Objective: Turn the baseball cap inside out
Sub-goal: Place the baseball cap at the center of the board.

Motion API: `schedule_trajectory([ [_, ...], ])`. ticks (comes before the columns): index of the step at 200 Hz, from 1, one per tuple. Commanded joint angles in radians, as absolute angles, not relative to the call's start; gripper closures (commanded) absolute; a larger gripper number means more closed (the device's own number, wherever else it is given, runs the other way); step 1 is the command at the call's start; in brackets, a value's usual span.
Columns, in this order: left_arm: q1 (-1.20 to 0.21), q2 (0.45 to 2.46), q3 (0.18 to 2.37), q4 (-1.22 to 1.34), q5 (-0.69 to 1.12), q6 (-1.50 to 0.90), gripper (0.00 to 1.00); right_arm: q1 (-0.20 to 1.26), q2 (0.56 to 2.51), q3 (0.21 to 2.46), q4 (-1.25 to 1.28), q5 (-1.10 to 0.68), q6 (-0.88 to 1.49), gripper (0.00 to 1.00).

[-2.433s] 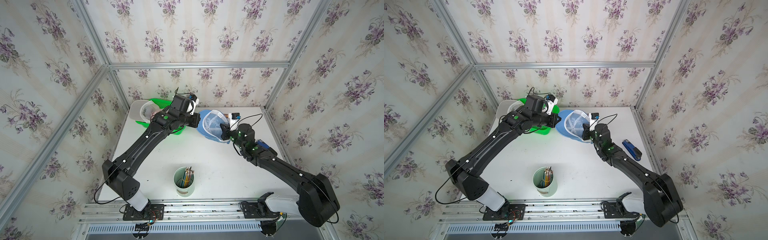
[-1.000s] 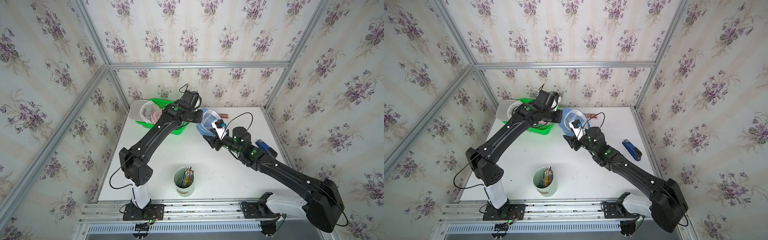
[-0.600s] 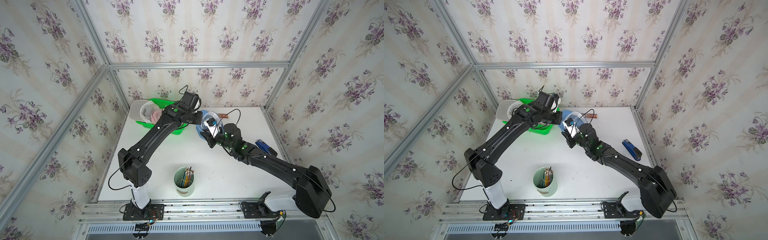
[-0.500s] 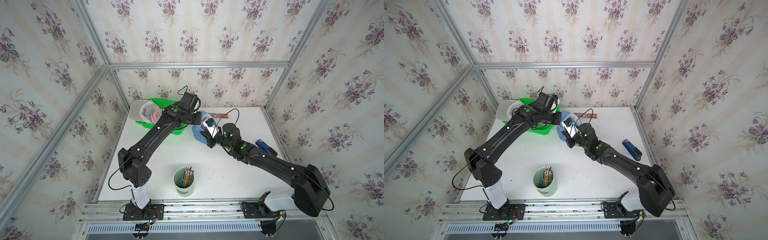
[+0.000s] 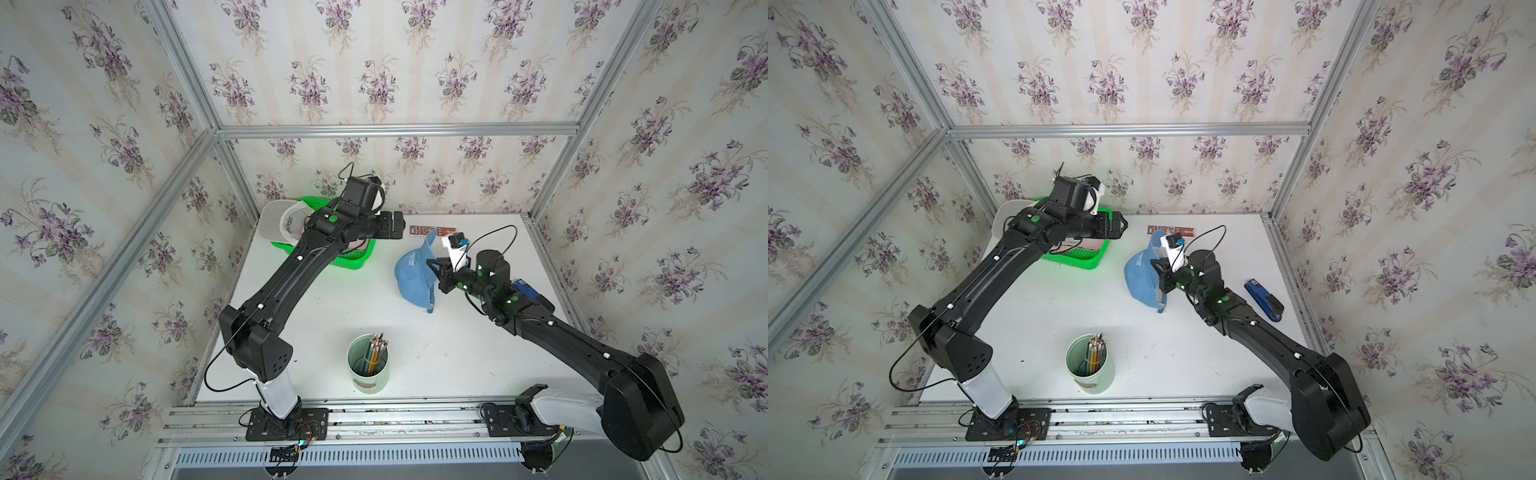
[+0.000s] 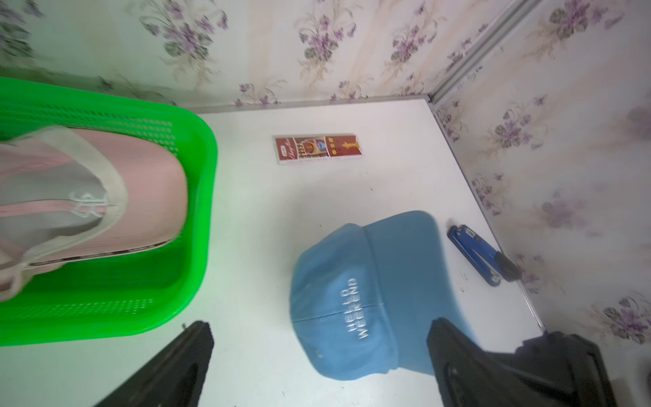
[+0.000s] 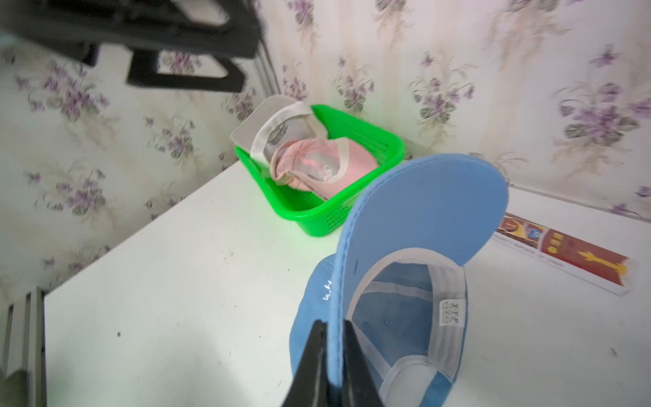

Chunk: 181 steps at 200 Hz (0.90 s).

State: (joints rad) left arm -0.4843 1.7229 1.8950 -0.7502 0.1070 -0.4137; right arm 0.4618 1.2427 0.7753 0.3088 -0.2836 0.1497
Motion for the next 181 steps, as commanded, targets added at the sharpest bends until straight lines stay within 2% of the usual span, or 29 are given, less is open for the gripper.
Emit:
schedule_trajectory([
  [1,-0.463,1.679,1.86,-0.768,-0.029,-0.349,0.01,0.373,1.24,0.776,0.456,-0.398,0.39,1.0],
  [38,-0.44,1.595,1.727,-0.754,-0.096,-0.31,0.01,0.312,1.294,0.814,0.629,-0.562,0.621,1.0],
  [67,-0.438,1.573,1.648,-0.755,-0.176,-0.288,0.01,0.297,1.397,0.809,0.877,-0.674,0.832,1.0],
  [102,-0.419,1.542,1.597,-0.768,-0.175,-0.298,0.01,0.226,1.565,0.746,1.181,-0.747,1.055,1.0],
  [118,-0.408,1.512,1.57,-0.747,-0.17,-0.296,0.01,0.203,1.593,0.724,1.211,-0.753,1.049,1.0],
  [153,-0.392,1.496,1.576,-0.756,-0.158,-0.285,0.01,0.204,1.588,0.739,1.004,-0.713,0.858,1.0],
  [181,-0.39,1.491,1.567,-0.744,-0.152,-0.284,0.01,0.185,1.628,0.699,1.077,-0.71,0.88,0.96],
])
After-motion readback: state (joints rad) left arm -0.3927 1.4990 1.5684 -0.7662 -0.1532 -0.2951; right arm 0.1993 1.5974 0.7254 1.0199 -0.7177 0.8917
